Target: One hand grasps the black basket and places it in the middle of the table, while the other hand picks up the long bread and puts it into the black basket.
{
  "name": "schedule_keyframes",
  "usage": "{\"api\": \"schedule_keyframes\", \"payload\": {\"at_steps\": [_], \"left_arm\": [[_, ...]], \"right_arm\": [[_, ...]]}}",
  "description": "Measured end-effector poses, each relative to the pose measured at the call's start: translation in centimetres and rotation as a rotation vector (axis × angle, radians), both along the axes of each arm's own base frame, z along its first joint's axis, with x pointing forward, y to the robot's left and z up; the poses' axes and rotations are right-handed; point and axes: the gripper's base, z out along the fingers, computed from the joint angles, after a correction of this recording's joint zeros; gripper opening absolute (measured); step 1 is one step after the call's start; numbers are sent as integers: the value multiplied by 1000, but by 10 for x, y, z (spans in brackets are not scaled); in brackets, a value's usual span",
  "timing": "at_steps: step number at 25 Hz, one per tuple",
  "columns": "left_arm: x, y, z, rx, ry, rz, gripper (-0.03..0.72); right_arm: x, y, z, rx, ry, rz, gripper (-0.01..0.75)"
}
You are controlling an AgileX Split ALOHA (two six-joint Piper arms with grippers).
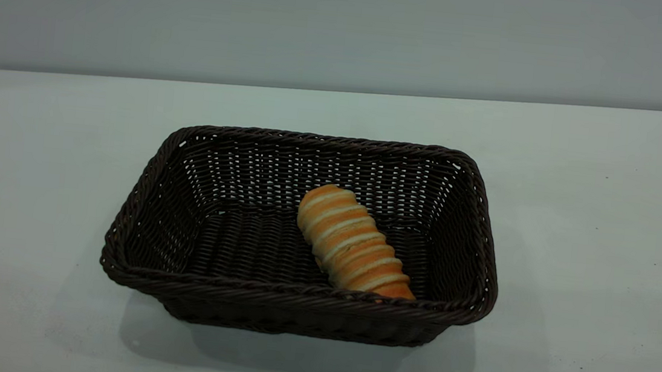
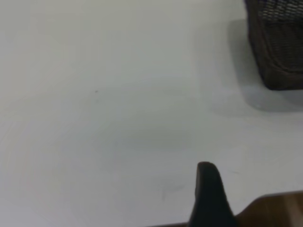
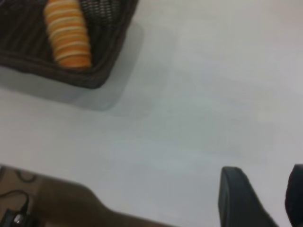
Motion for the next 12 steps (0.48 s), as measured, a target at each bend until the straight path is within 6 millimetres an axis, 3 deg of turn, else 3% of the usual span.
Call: {"api": "schedule_keyframes", "payload": {"at_steps": [12], "left_arm": [[0,-1,0,0,0,47,550]], "right_arm": [[1,0,0,0,0,-44,236]]}}
